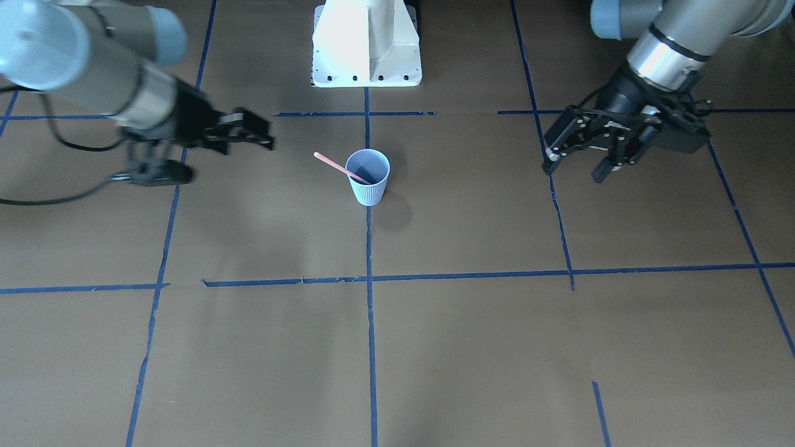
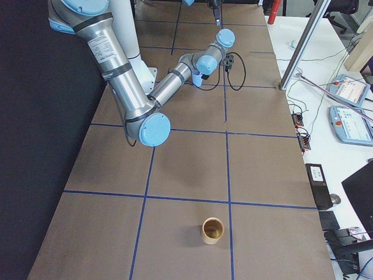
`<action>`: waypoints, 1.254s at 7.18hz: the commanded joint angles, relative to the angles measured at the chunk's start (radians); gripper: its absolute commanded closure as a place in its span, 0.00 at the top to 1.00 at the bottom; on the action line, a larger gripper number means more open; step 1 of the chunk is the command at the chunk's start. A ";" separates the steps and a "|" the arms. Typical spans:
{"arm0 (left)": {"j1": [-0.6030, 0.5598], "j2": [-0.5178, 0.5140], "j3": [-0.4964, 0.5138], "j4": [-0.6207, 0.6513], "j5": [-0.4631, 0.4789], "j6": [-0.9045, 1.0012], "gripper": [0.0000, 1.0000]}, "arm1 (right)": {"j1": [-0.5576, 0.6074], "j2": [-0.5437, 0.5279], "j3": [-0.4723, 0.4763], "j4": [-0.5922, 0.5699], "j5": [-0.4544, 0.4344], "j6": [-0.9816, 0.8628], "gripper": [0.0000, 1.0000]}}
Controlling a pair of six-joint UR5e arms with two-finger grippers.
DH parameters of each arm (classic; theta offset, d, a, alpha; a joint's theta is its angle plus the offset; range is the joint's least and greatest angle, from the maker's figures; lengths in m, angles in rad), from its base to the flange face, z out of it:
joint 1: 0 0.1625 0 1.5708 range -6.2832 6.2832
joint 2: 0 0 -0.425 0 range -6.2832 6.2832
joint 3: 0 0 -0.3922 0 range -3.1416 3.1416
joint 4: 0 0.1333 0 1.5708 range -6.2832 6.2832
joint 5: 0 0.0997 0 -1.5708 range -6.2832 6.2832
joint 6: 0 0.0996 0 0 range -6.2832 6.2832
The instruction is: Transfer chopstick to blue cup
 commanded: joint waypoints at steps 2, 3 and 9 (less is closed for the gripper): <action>-0.210 0.181 0.042 0.006 -0.186 0.401 0.99 | 0.290 -0.321 -0.089 -0.003 -0.118 -0.726 1.00; -0.265 0.215 0.102 0.009 -0.189 0.568 0.99 | 0.409 -0.330 -0.181 -0.003 -0.119 -0.913 1.00; -0.546 0.171 0.265 0.465 -0.117 1.316 1.00 | 0.567 -0.341 -0.286 0.005 -0.219 -1.159 1.00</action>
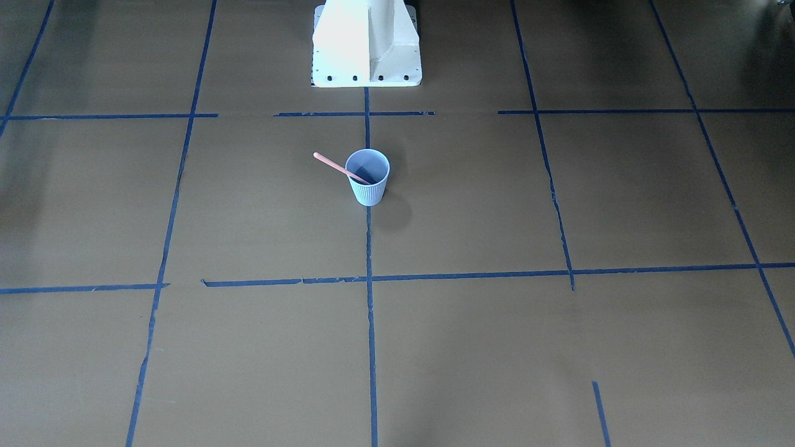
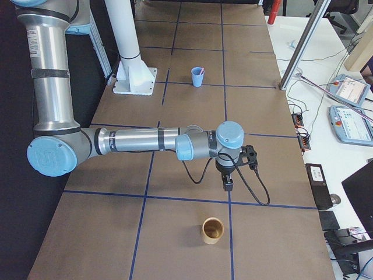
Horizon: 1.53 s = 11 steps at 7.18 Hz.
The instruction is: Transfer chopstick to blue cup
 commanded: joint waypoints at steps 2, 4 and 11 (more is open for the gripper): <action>-0.032 0.003 -0.064 0.266 -0.034 0.060 1.00 | 0.001 -0.009 -0.001 0.009 -0.006 0.010 1.00; -0.031 0.053 -0.067 0.252 -0.036 0.072 1.00 | -0.001 -0.007 -0.003 0.009 -0.005 0.010 1.00; -0.027 0.076 -0.095 0.212 -0.036 0.070 1.00 | -0.003 -0.009 -0.006 0.009 -0.005 0.004 1.00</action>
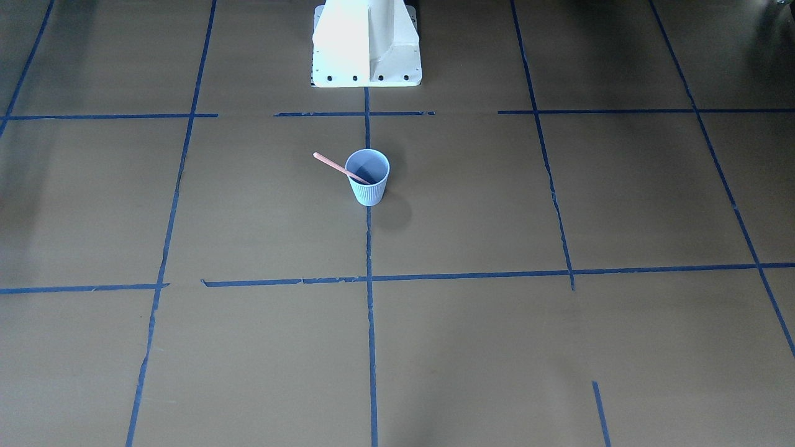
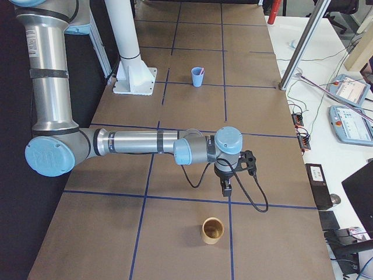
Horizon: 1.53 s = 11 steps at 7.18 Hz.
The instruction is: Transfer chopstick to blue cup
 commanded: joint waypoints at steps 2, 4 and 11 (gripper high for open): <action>0.002 0.002 0.007 -0.087 0.003 0.001 1.00 | 0.000 0.000 -0.005 0.000 0.000 0.004 1.00; 0.002 0.002 0.010 -0.102 0.001 0.001 1.00 | 0.000 0.003 -0.015 -0.002 0.006 0.004 1.00; 0.018 0.002 0.010 -0.096 0.006 0.001 1.00 | -0.005 0.001 -0.029 -0.002 0.008 0.007 1.00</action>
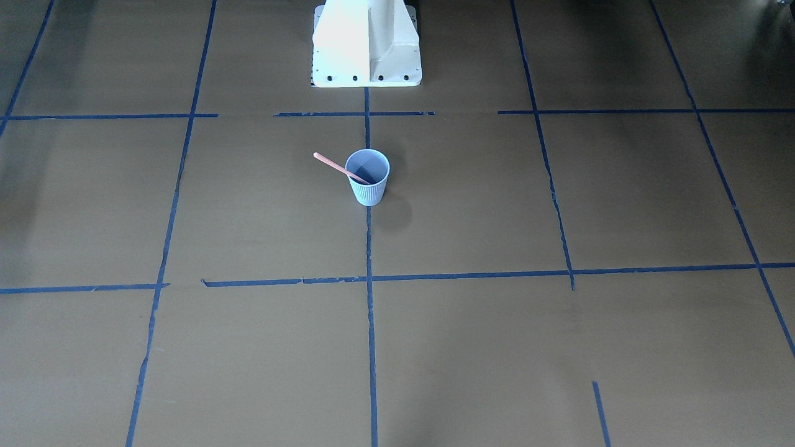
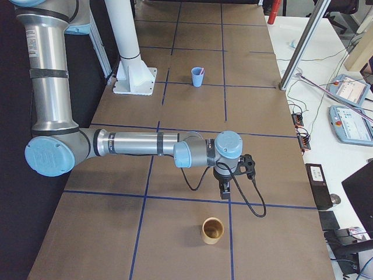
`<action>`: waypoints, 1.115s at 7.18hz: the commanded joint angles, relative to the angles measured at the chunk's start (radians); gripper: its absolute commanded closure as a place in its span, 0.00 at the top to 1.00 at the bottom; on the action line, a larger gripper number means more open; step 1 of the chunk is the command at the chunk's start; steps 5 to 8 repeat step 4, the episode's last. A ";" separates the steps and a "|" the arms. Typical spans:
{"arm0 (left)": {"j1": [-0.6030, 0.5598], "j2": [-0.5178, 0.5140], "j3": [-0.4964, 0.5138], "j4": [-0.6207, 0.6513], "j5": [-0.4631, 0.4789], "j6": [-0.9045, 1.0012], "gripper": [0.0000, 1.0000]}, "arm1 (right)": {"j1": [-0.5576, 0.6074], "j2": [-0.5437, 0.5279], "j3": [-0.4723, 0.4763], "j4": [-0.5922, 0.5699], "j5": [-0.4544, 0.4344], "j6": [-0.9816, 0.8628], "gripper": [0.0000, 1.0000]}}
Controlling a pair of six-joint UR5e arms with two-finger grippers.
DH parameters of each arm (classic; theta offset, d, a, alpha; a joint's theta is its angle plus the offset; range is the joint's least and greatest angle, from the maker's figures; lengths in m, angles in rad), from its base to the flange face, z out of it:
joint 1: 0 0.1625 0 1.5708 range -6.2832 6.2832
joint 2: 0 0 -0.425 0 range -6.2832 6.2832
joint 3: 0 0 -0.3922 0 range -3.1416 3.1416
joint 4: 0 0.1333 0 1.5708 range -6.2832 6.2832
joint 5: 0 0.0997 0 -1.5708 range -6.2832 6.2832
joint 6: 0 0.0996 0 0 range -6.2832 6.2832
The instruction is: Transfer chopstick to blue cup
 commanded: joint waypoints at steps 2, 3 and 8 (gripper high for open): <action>0.000 -0.001 -0.012 -0.001 0.007 -0.001 1.00 | -0.002 -0.003 -0.003 0.000 0.000 0.000 1.00; 0.000 -0.001 -0.013 -0.001 0.002 -0.001 1.00 | -0.002 -0.018 -0.001 0.001 -0.002 -0.005 1.00; 0.000 -0.001 -0.015 -0.001 0.002 -0.001 1.00 | -0.002 -0.019 -0.001 0.001 -0.003 -0.002 1.00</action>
